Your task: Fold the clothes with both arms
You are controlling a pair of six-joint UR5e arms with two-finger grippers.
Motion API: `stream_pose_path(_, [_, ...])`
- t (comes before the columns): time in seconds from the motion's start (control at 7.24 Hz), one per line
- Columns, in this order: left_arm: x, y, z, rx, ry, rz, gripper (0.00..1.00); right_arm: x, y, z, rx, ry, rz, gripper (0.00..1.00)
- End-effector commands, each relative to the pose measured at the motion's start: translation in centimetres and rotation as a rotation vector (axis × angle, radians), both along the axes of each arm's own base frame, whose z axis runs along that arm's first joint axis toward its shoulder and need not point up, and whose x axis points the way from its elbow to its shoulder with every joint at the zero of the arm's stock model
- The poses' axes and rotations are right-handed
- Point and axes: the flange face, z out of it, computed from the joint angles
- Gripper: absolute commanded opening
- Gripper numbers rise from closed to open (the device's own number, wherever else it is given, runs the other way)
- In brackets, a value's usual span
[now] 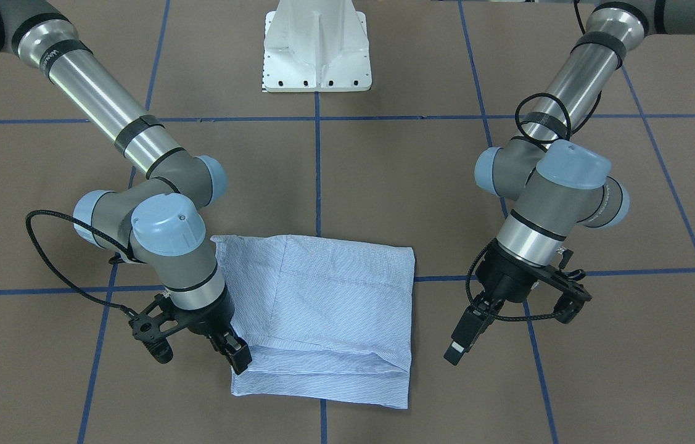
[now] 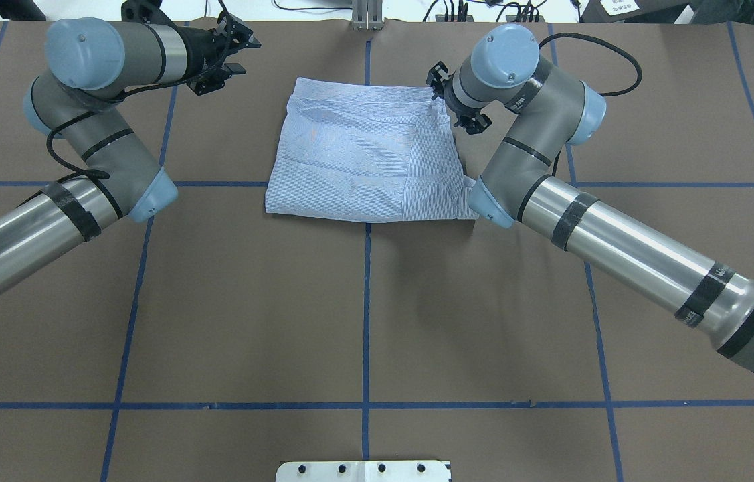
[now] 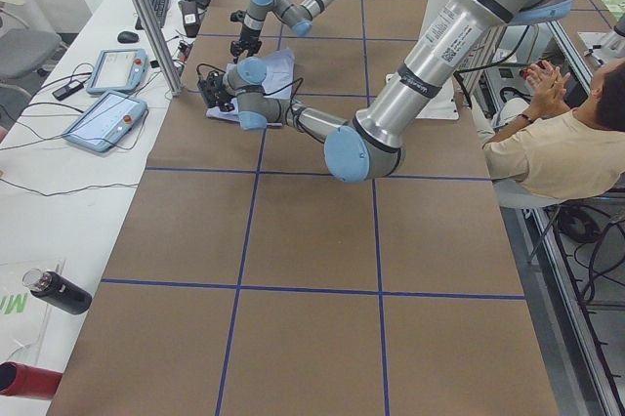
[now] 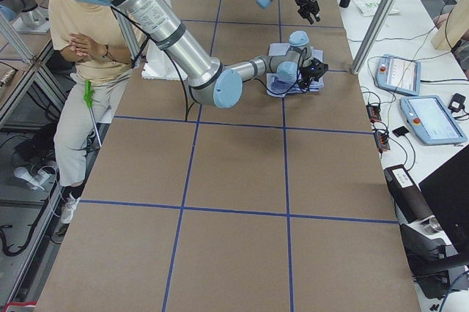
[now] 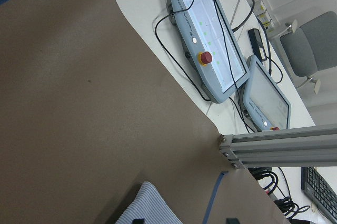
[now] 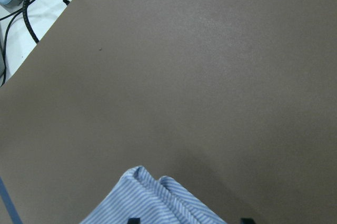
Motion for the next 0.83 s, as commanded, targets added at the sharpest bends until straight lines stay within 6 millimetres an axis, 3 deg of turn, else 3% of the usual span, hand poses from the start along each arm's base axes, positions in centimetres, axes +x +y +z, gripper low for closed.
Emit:
stream_pose_path(0.0, [0.1, 0.1, 0.0, -0.001, 0.001, 0.001, 0.6, -0.1, 1.1, -0.9, 0.014, -0.023, -0.01, 0.7])
stream_pose_path(0.14, [0.1, 0.1, 0.0, -0.001, 0.001, 0.001, 0.6, -0.2, 2.0, -0.4, 0.018, -0.025, -0.018, 0.65])
stream_pose_path(0.28, [0.1, 0.1, 0.0, -0.001, 0.001, 0.001, 0.6, -0.1, 2.2, -0.2, 0.017, -0.023, -0.019, 0.52])
stream_pose_path(0.55, [0.3, 0.2, -0.1, -0.004, 0.005, 0.005, 0.61, -0.1, 2.4, -0.3, 0.025, -0.022, -0.027, 0.0])
stream_pose_path(0.69, [0.5, 0.2, 0.0, -0.005, 0.004, 0.007, 0.61, -0.4, 3.6, 0.2, 0.037, -0.018, -0.048, 0.0])
